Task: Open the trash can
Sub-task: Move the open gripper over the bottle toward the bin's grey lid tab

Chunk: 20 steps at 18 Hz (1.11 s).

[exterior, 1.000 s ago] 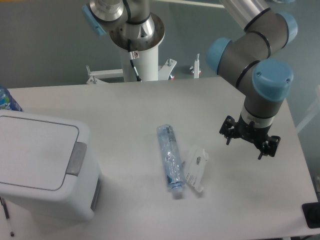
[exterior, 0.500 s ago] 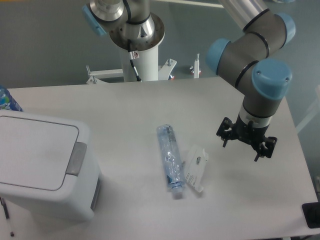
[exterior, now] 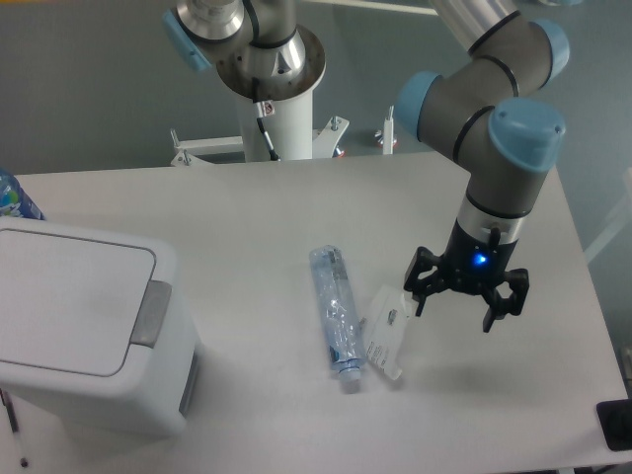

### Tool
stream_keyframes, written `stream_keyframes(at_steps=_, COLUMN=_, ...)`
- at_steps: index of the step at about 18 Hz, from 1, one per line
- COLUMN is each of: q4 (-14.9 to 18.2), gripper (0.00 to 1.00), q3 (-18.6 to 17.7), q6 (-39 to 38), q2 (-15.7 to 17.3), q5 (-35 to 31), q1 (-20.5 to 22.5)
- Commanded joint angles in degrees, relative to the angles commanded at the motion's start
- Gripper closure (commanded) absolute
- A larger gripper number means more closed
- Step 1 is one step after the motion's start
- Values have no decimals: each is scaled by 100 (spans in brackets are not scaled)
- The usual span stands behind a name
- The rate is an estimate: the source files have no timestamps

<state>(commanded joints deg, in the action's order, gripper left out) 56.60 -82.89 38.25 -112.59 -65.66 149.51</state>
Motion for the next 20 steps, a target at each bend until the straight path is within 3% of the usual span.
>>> stream_keyframes(at_steps=5, q4=-18, gripper=0, q3=589, q6=-1407, q2=9, q5=255, q1=-483)
stream_keyframes(at_steps=11, q4=-18, gripper=0, q3=555, q6=-1681, q2=281, q5=343, q1=-914)
stream_keyframes(at_steps=14, q4=-9, gripper=0, q3=511, q6=-1908, q2=509, q5=772, q1=-1082)
stream_keyframes(at_steps=16, q4=-18, gripper=0, q3=415, q6=-2076, q2=685, q5=1089, q1=-1213)
stream_keyframes(at_steps=20, q4=-35, gripper=0, q3=212, q6=-2085, q2=800, q5=1126, q1=-1547)
